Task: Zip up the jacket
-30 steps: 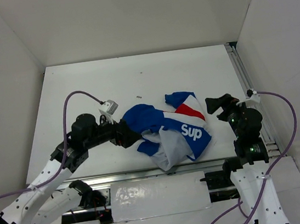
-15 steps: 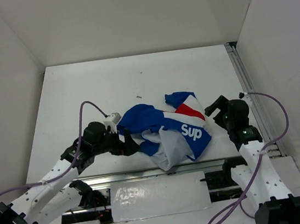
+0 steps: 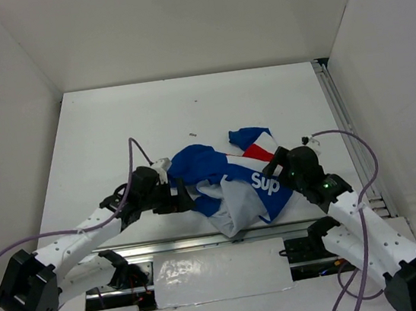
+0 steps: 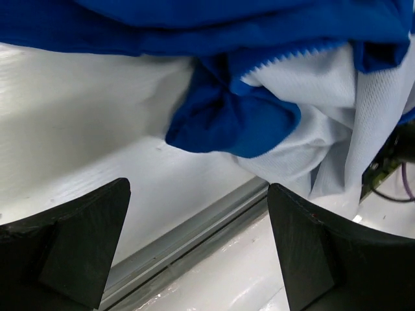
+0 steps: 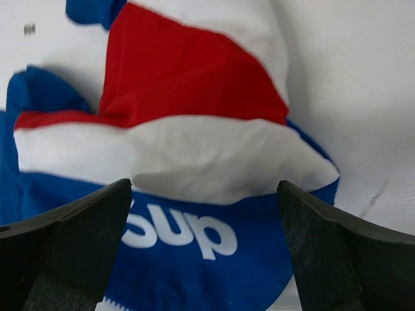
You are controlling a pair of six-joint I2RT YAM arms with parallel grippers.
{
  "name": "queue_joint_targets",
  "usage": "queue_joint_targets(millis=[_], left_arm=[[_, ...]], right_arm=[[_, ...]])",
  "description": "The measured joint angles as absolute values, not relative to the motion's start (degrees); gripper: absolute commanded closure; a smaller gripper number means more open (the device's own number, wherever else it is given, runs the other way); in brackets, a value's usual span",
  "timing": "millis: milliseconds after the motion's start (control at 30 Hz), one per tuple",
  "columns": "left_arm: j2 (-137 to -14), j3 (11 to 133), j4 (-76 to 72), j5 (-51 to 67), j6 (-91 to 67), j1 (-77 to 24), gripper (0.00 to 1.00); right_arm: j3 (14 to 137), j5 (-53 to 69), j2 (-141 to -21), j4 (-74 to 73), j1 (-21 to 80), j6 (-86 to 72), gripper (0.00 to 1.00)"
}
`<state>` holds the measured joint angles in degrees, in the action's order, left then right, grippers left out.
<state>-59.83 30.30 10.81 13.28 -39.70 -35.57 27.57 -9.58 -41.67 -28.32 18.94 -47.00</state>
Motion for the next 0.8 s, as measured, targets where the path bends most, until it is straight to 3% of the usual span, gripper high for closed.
queue_joint_targets(millis=[400, 633, 800], left_arm=[[-65.8, 34.7, 12.4, 11.3, -42.8, -20.6, 0.01], [-75.8, 38.9, 12.0, 12.2, -44.0, -19.2, 0.01], [-83.4, 42.0, 11.0, 13.5, -44.0, -19.3, 0.08]], right_arm=[[31.0, -22.0, -40.9, -36.6, 38.6, -52.7, 0.0], [33.7, -31.0, -46.0, -39.7, 58.2, -54.7, 0.0], [39.4, -39.6, -53.5, -43.2, 65.5, -58.3, 0.0]])
